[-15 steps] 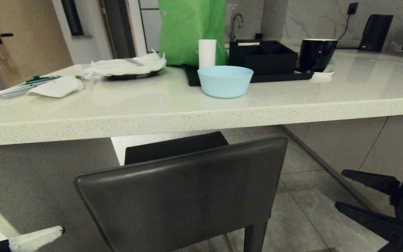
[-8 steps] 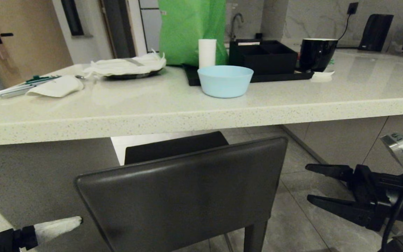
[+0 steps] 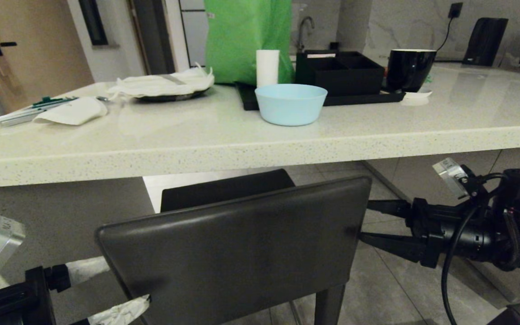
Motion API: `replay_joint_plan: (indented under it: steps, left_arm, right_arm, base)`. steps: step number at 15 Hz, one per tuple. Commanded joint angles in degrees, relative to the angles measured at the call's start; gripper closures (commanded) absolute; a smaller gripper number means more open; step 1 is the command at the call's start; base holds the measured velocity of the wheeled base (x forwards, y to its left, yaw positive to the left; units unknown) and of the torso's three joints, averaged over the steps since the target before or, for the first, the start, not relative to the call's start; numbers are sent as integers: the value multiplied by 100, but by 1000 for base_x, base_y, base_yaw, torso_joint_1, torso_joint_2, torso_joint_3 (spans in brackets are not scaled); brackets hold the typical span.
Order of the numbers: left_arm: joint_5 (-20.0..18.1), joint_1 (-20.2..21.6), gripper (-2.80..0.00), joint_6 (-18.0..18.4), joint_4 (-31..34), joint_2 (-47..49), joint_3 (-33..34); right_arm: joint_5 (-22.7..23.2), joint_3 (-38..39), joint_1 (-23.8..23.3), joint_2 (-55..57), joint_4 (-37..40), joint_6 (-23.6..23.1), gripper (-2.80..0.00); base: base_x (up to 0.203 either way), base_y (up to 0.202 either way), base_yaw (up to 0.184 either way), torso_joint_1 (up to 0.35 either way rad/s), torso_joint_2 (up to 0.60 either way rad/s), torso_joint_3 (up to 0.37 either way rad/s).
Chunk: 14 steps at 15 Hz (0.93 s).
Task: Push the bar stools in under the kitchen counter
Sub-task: Pull the gray chair out from under the dining table
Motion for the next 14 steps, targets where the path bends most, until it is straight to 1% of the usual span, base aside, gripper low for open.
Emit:
replay_joint_plan:
  steps: [1, 4, 8, 9, 11, 14]
  left_arm:
    - [-28, 94, -280, 7, -18, 136, 8]
    - [-28, 94, -280, 36, -44, 252, 71]
    - [-28, 94, -280, 37, -58, 454, 27]
    - [-28, 100, -280, 43, -147, 550, -38]
    - [-28, 102, -280, 37, -412, 811, -161]
    - [-28, 97, -280, 40, -699, 1236, -401]
  right_arm:
    - [-46, -110, 153, 326, -141, 0, -280]
    - [-215, -87, 465, 612, -500, -6, -280]
    - [-609, -74, 1133, 597, -584, 18, -280]
    - [-708, -54, 1242, 565, -596, 20, -280]
    - [-816, -28, 1302, 518, -674, 21, -280]
    - [-811, 70, 1312, 390, -665, 21, -280]
  base:
    - [0, 0, 0, 0, 0, 0]
    - [0, 0, 0, 0, 0, 0]
    - [0, 0, 0, 0, 0, 0]
    - [0, 0, 0, 0, 0, 0]
    - [0, 0, 0, 0, 0, 0]
    - [0, 0, 0, 0, 0, 0]
